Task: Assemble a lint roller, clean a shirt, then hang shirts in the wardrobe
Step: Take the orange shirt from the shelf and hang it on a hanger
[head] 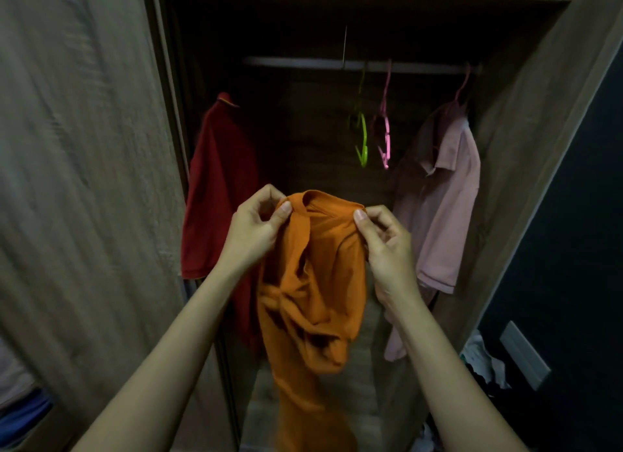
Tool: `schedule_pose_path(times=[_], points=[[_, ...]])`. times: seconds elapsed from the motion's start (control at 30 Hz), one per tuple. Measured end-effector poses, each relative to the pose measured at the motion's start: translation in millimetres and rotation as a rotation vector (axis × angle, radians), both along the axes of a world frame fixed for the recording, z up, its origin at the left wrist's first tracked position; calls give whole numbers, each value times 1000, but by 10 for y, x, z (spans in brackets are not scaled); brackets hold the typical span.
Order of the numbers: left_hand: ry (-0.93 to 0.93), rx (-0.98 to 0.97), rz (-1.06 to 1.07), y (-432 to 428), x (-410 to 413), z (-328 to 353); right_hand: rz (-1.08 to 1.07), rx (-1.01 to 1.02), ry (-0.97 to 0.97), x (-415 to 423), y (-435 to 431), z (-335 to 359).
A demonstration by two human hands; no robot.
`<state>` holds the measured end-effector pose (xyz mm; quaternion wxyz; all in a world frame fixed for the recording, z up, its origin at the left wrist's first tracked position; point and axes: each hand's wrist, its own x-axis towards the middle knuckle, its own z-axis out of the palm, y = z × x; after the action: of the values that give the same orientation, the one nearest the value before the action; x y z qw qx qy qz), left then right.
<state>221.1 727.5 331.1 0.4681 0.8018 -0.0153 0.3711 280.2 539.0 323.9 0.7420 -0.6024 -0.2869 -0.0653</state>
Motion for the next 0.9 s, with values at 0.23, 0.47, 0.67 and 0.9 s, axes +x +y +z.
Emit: schedule_pose_path(times=[0.23, 0.47, 0.67, 0.9], points=[[140, -169, -162, -84, 58, -64, -174, -104, -188, 2, 44, -14], [291, -264, -346, -351, 83, -25, -267, -76, -153, -4, 96, 32], [313, -91, -401, -185, 66, -185, -204, -51, -41, 21, 33, 77], [295, 72, -363, -50, -50, -328, -90, 27, 164, 111, -86, 121]])
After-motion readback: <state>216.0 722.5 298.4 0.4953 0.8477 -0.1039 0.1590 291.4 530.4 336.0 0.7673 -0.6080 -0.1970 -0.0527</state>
